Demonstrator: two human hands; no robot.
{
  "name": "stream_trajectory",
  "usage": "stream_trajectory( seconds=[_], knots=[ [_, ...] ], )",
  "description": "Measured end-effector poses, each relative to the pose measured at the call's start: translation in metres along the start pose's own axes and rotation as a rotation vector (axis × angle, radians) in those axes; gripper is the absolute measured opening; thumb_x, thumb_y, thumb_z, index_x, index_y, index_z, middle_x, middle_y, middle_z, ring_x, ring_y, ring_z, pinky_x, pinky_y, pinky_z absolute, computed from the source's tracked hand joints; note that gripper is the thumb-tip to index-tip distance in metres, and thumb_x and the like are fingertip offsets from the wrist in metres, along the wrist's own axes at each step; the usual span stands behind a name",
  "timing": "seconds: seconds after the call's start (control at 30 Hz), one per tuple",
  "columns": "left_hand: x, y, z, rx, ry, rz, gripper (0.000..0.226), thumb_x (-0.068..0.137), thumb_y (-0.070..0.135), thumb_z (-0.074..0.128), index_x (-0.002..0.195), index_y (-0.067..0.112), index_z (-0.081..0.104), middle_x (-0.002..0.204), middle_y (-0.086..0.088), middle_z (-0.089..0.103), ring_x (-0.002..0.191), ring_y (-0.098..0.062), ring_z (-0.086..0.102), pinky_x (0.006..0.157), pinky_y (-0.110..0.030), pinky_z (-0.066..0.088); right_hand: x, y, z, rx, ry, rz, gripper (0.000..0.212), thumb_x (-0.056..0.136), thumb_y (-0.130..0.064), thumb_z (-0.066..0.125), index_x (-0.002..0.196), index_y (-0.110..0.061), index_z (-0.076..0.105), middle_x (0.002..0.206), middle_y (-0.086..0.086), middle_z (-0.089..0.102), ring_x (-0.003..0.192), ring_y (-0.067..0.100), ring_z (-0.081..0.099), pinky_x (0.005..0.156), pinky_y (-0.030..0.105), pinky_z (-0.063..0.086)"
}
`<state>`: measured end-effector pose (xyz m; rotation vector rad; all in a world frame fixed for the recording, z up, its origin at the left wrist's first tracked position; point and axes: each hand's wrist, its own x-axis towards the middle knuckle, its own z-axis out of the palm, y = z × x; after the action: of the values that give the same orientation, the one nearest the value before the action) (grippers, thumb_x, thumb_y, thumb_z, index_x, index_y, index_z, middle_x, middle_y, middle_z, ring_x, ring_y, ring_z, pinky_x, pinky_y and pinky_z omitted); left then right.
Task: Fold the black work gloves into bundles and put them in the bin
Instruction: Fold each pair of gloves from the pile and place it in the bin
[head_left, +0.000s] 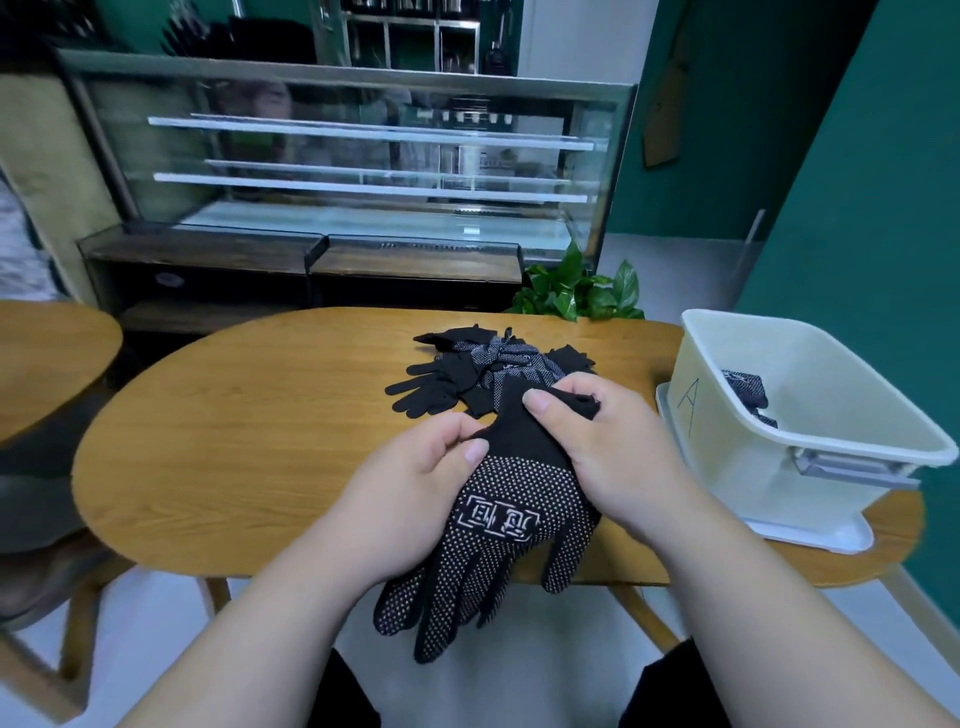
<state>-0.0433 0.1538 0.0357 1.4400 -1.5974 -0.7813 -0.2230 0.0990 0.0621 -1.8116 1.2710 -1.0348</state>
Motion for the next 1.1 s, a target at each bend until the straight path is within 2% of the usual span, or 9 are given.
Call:
stream_trajectory(
  seconds=[0.2,0.27,0.37,0.43,0.5,0.57,0.7,0.93,1.1],
  knots=[
    [0.000,0.015,-0.006,-0.174,-0.063,0.040,0.014,0.087,0.041,0.059,0.087,0.029,0.067,0.081,-0.006,0.067,0.076,-0.012,0.058,0.076,-0.042,0.048,-0.006,-0.014,-0.002,0.087,-0.030,-0.029,0.024,0.089,-0.042,0.070,0.077,-0.021,0.068,0.073,-0.005,0.071,0.067,0.013,0.065,0.063,0.033,0.049],
    [0.003,0.022,-0.007,-0.296,-0.089,0.051,0.032,0.079,0.048,0.064,0.093,0.020,0.070,0.088,-0.007,0.069,0.082,-0.014,0.060,0.079,-0.038,0.046,-0.006,-0.018,-0.002,0.101,-0.047,-0.033,0.024,0.088,-0.042,0.071,0.077,-0.021,0.067,0.071,-0.006,0.070,0.063,0.007,0.063,0.059,0.027,0.048],
    [0.008,0.029,-0.012,-0.381,-0.093,0.036,0.050,0.075,0.052,0.068,0.104,0.011,0.070,0.107,-0.019,0.071,0.091,-0.019,0.064,0.090,-0.050,0.050,-0.006,-0.024,-0.001,0.100,-0.075,-0.046,0.025,0.086,-0.042,0.074,0.075,-0.020,0.066,0.071,-0.005,0.071,0.063,0.007,0.064,0.056,0.023,0.047],
    [0.013,0.029,-0.015,-0.379,-0.084,0.044,0.034,0.081,0.041,0.072,0.102,0.014,0.071,0.103,-0.019,0.070,0.089,-0.018,0.062,0.089,-0.043,0.052,-0.003,-0.025,-0.003,0.135,-0.118,-0.034,0.024,0.087,-0.043,0.073,0.076,-0.023,0.066,0.072,-0.004,0.072,0.066,0.010,0.067,0.060,0.028,0.050],
    [0.018,0.026,-0.017,-0.340,-0.050,0.085,0.005,0.090,0.019,0.070,0.094,0.016,0.072,0.082,-0.005,0.065,0.078,-0.010,0.057,0.074,-0.023,0.048,0.002,-0.024,-0.007,0.149,-0.182,-0.013,0.022,0.091,-0.043,0.067,0.077,-0.026,0.066,0.072,-0.005,0.071,0.065,0.009,0.065,0.062,0.031,0.049],
    [0.021,0.022,-0.018,-0.352,-0.027,0.065,0.009,0.092,0.005,0.065,0.089,0.013,0.070,0.071,0.004,0.060,0.068,-0.006,0.054,0.064,-0.016,0.045,0.005,-0.022,-0.012,0.158,-0.262,0.003,0.024,0.095,-0.039,0.063,0.077,-0.024,0.064,0.067,-0.008,0.066,0.061,0.006,0.060,0.060,0.027,0.045],
    [0.030,0.019,-0.026,-0.309,-0.121,0.010,0.009,0.086,0.000,0.067,0.090,0.008,0.065,0.079,-0.013,0.061,0.073,-0.017,0.056,0.068,-0.028,0.045,0.013,-0.021,-0.019,0.066,-0.371,-0.040,0.016,0.094,-0.019,0.067,0.080,-0.014,0.062,0.063,-0.006,0.063,0.054,0.006,0.057,0.054,0.023,0.048],
    [0.051,0.031,-0.042,-0.139,-0.194,-0.028,0.015,0.071,0.020,0.065,0.084,0.016,0.072,0.074,-0.004,0.063,0.069,-0.017,0.053,0.063,-0.027,0.043,0.032,-0.025,-0.015,-0.097,-0.392,-0.110,0.016,0.093,-0.031,0.068,0.080,-0.021,0.066,0.062,-0.006,0.066,0.059,0.009,0.064,0.059,0.030,0.057],
    [0.049,0.032,-0.056,-0.081,-0.577,-0.107,0.007,0.085,0.011,0.070,0.090,0.007,0.069,0.074,-0.011,0.067,0.060,-0.020,0.062,0.054,-0.026,0.055,0.040,-0.023,-0.030,0.031,-0.805,-0.007,0.010,0.091,-0.017,0.071,0.081,-0.018,0.071,0.076,0.008,0.069,0.070,0.025,0.065,0.064,0.035,0.058]
  ],
)
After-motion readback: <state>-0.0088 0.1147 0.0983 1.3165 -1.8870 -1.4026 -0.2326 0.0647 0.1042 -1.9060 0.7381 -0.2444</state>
